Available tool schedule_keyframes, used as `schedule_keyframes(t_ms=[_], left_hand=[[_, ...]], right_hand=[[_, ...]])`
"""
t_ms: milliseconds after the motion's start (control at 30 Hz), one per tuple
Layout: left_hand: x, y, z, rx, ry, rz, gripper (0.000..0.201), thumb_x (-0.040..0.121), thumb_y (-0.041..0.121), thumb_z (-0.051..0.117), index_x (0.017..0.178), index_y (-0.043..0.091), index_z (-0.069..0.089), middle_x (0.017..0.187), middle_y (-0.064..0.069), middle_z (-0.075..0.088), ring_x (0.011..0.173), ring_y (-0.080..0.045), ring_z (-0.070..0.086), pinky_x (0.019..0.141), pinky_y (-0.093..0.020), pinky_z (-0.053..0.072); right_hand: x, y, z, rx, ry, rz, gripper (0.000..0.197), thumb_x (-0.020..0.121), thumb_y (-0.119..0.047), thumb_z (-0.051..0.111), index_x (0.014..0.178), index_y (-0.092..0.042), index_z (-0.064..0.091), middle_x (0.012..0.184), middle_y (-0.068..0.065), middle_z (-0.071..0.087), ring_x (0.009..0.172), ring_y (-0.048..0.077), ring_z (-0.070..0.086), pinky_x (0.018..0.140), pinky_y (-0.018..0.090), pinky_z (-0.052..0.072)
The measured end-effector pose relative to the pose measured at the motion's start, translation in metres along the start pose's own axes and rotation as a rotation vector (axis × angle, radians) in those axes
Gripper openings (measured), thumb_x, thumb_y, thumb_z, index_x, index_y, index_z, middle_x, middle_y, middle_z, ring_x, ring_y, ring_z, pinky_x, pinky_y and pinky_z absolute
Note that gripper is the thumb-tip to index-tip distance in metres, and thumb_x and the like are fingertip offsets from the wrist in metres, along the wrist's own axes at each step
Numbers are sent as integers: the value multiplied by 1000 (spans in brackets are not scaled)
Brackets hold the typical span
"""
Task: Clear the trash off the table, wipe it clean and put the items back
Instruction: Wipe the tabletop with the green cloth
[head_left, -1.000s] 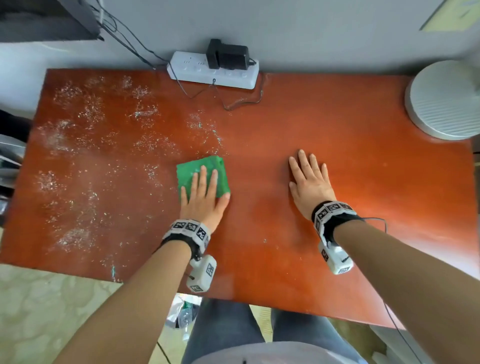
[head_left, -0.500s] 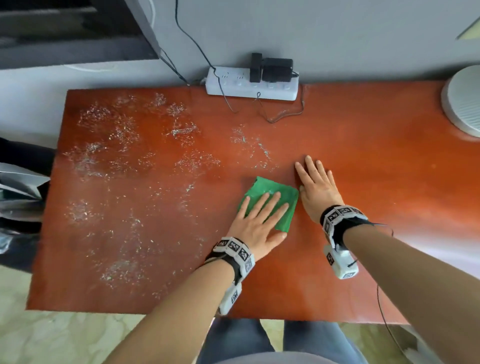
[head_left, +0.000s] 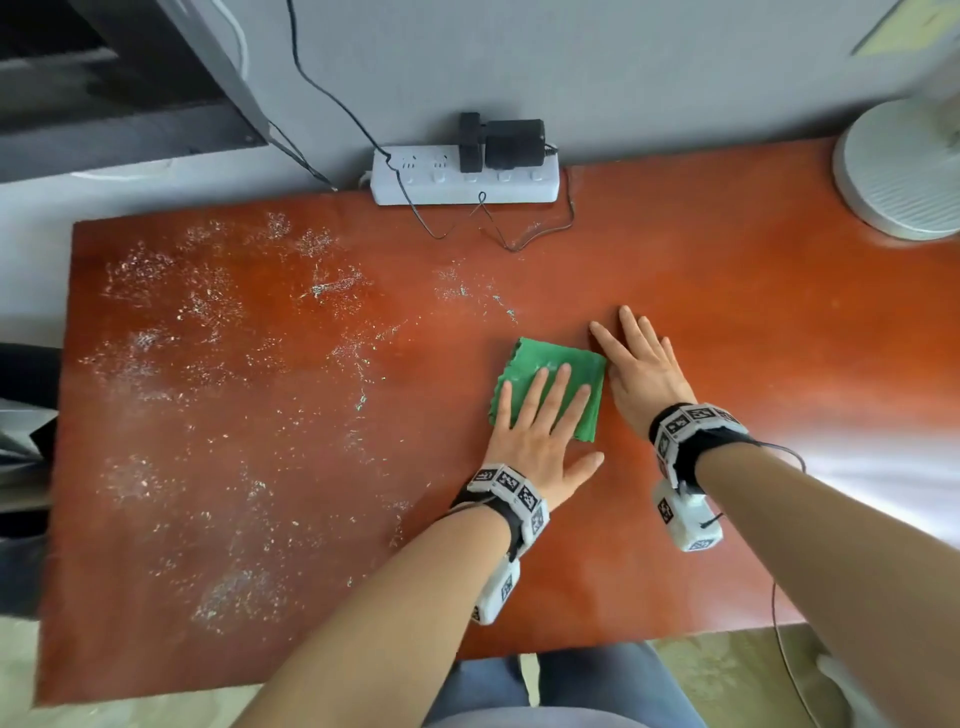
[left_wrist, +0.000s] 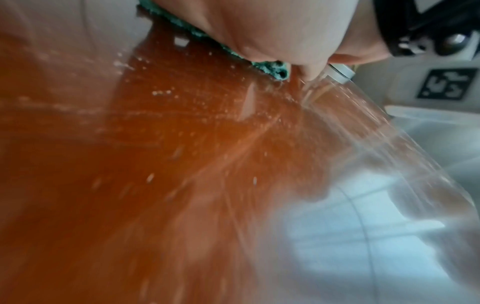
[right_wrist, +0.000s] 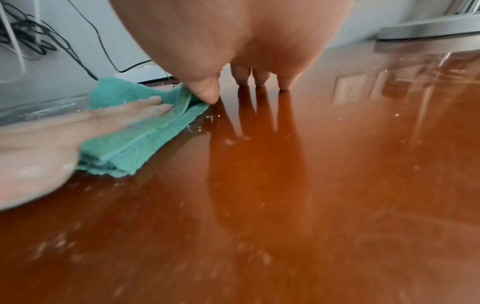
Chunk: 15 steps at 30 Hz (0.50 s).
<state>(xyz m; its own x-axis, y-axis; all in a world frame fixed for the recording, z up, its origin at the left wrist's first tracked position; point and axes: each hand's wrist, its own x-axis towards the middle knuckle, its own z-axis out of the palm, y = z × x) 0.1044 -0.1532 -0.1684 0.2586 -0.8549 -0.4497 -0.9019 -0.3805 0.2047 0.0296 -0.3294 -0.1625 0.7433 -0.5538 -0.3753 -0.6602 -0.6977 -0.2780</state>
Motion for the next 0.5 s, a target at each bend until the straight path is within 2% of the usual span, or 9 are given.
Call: schedule_keyframes(t_ms=[100, 133, 267, 367, 433, 500], left_hand=[[26, -15, -11, 5, 39, -51, 74, 97, 68, 9, 158, 30, -6, 164, 2, -23, 151, -20, -19, 120, -57, -2], [37, -26, -18, -20, 57, -108, 72, 97, 67, 7, 158, 31, -9, 163, 3, -25, 151, -19, -20, 120, -57, -4], [64, -95, -50, -200, 119, -508, 71, 96, 66, 3, 156, 32, -15, 162, 3, -26, 151, -22, -19, 120, -57, -8], [61, -134, -60, -288, 118, -687, 74, 95, 68, 5, 157, 31, -13, 163, 1, -26, 151, -22, -18, 120, -59, -4], [60, -133, -59, -299, 118, -720, 79, 93, 71, 7, 157, 30, -14, 163, 0, -26, 151, -23, -19, 120, -60, -5], [56, -112, -54, -252, 97, -638, 84, 90, 76, 6, 155, 29, -19, 161, -2, -30, 150, -26, -22, 118, -60, -11]], right_hand=[[9, 9, -6, 5, 13, 35, 62, 101, -12, 33, 156, -34, 17, 166, 3, -1, 152, 27, -2, 123, 46, 5], [13, 11, -9, 6, 16, 41, 62, 100, -12, 33, 156, -34, 18, 166, 3, -1, 152, 27, -1, 123, 46, 5], [29, 13, -14, 7, 11, 33, 63, 100, -13, 32, 157, -35, 15, 166, 3, -3, 152, 27, -4, 124, 45, 2], [36, 9, -15, -8, 18, 26, 62, 101, -16, 33, 157, -32, 13, 166, 5, -3, 152, 31, -3, 123, 48, 3], [40, 2, -13, -46, 7, 28, 63, 101, -21, 35, 158, -31, 8, 166, 6, -4, 151, 34, -3, 122, 51, 3], [44, -10, -10, -94, -10, 3, 65, 101, -27, 35, 158, -31, 3, 165, 5, -7, 151, 35, -4, 122, 54, 4]])
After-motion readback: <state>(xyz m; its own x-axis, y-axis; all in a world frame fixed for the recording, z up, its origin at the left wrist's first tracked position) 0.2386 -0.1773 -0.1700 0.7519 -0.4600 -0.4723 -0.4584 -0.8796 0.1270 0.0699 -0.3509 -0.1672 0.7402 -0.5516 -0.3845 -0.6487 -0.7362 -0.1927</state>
